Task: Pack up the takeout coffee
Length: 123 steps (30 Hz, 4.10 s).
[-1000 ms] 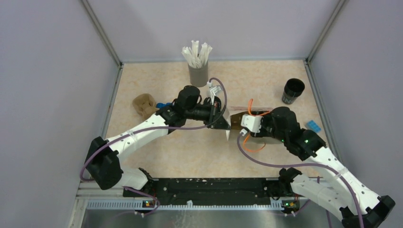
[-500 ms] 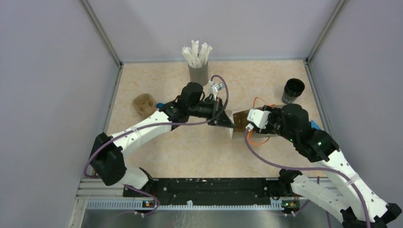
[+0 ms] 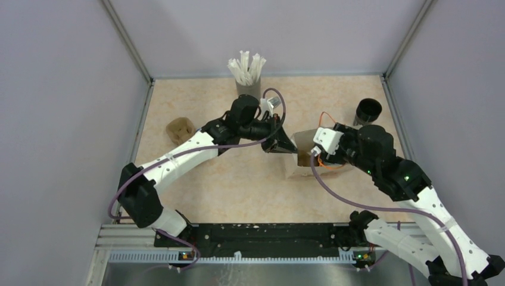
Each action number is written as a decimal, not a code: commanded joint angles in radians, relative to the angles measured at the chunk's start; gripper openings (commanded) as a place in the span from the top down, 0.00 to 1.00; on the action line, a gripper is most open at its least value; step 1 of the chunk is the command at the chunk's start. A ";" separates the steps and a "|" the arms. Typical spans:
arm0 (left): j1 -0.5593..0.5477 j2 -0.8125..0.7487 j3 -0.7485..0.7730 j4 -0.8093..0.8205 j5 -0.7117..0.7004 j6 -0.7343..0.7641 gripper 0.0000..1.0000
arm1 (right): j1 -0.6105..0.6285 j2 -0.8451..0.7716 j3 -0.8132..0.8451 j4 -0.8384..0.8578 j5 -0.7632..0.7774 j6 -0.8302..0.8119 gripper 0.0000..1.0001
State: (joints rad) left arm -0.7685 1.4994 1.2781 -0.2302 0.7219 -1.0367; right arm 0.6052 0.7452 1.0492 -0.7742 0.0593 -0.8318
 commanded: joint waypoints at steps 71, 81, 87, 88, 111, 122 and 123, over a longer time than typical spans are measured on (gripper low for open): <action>0.668 0.531 0.728 0.131 -0.223 0.492 0.47 | -0.010 -0.043 0.429 -0.104 0.132 0.987 0.07; 0.637 0.609 0.850 0.146 -0.204 0.575 0.52 | -0.010 -0.009 0.425 -0.088 0.126 1.034 0.09; 0.619 0.632 0.859 0.116 -0.216 0.567 0.56 | -0.010 0.007 0.422 -0.080 0.119 1.049 0.09; 0.616 0.637 0.859 0.113 -0.216 0.567 0.57 | -0.010 0.009 0.421 -0.079 0.117 1.049 0.09; 0.595 0.676 0.863 0.077 -0.312 0.607 0.60 | -0.010 0.000 0.422 -0.092 0.132 1.041 0.10; 0.591 0.711 0.894 0.103 -0.288 0.581 0.64 | -0.010 -0.004 0.424 -0.106 0.140 1.043 0.10; 0.589 0.714 0.895 0.103 -0.289 0.582 0.64 | -0.009 -0.005 0.425 -0.107 0.140 1.042 0.10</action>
State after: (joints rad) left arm -0.1722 2.1948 2.1273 -0.1753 0.4156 -0.4461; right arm 0.6052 0.7532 1.4788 -0.8875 0.1837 0.2058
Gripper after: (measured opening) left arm 0.360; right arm 0.904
